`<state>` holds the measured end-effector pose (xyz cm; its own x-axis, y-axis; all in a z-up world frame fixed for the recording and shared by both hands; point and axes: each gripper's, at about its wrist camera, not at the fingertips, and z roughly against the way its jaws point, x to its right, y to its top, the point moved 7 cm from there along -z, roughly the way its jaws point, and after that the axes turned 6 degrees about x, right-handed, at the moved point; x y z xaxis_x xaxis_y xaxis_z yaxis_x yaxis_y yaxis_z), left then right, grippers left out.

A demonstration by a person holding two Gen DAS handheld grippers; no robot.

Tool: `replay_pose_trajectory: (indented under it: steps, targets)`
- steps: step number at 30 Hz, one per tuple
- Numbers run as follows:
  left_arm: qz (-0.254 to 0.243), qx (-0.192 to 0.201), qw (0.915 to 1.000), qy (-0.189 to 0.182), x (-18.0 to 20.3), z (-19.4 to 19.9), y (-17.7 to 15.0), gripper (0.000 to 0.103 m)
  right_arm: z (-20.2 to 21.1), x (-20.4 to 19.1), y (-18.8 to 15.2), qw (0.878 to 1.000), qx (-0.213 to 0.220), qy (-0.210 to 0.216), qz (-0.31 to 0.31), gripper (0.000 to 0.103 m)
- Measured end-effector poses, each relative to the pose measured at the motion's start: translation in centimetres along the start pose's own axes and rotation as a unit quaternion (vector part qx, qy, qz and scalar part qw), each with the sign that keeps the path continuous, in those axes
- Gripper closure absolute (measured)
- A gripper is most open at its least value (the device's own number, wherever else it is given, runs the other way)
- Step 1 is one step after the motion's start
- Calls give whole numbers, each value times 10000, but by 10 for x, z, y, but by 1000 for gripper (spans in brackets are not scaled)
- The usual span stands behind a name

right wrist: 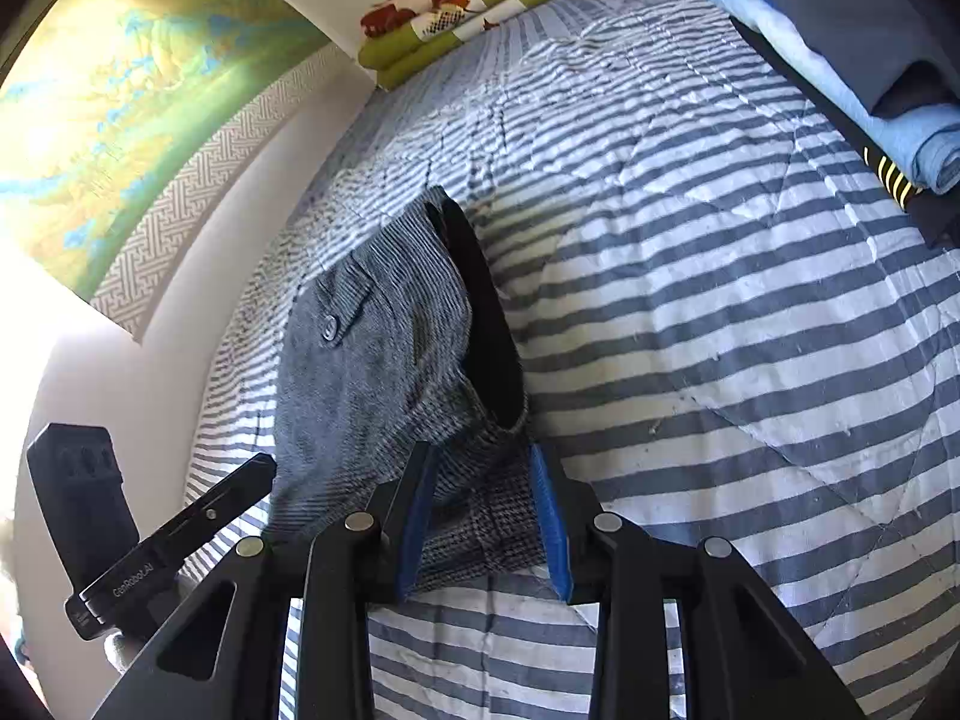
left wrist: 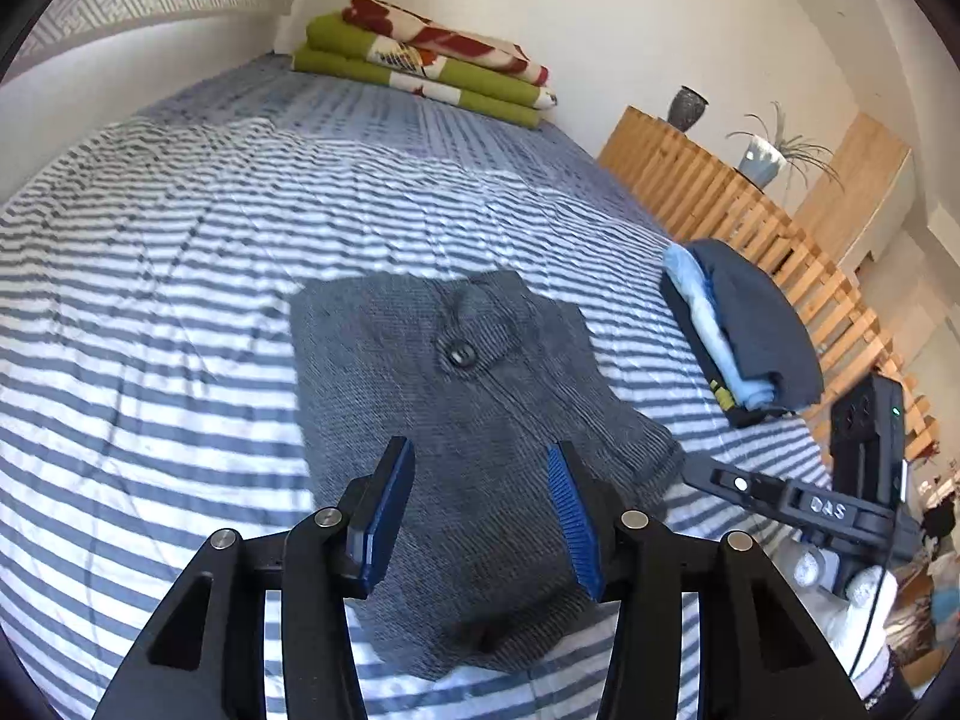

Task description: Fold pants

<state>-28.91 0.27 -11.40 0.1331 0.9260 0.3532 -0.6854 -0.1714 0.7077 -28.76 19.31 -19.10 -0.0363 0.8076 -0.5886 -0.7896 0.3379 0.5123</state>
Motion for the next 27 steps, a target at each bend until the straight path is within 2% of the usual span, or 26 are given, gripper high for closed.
replay_pose_trajectory:
  steps: [2,4,6,9,12,14,16,18,20,23,25,27]
  targets:
    - [151,83,9994,296,-19,-7,17,53,0,-11,1,9999,96,87,101,73]
    - [262,-111,9990,351,-32,-25,20,53,-5,-25,-2,9995,77,202,223,73]
    - [466,-453,9977,195,-42,-45,8,53,-14,-34,-5,9989,65,223,410,73]
    - [621,-712,9950,321,-61,-61,-19,52,-27,-36,-12,9974,-131,243,670,73]
    - [1013,-631,9921,396,-82,-53,-32,45,-35,-20,-18,9953,-356,-232,870,73]
    - [1276,-534,9898,350,-90,-43,-33,45,-32,-15,-15,9974,-383,-9,606,73]
    - [1468,-428,9877,318,-94,-32,-36,36,-25,-15,-8,9978,-393,187,497,73]
    - [1462,-457,9876,354,-94,-30,-39,31,-22,-18,1,9966,-349,187,725,67]
    - [1469,-495,9876,251,-90,-34,-42,30,-24,-25,9,9929,-269,208,1144,63]
    - [1663,-538,9846,67,-84,-41,-44,30,-42,-38,11,9820,-587,114,1792,43]
    - [1595,-625,9852,85,-80,-45,-42,30,-47,-43,14,9754,-740,-59,2077,43]
    - [1470,-778,9860,76,-76,-49,-43,30,-36,-51,14,9748,-948,300,1995,43]
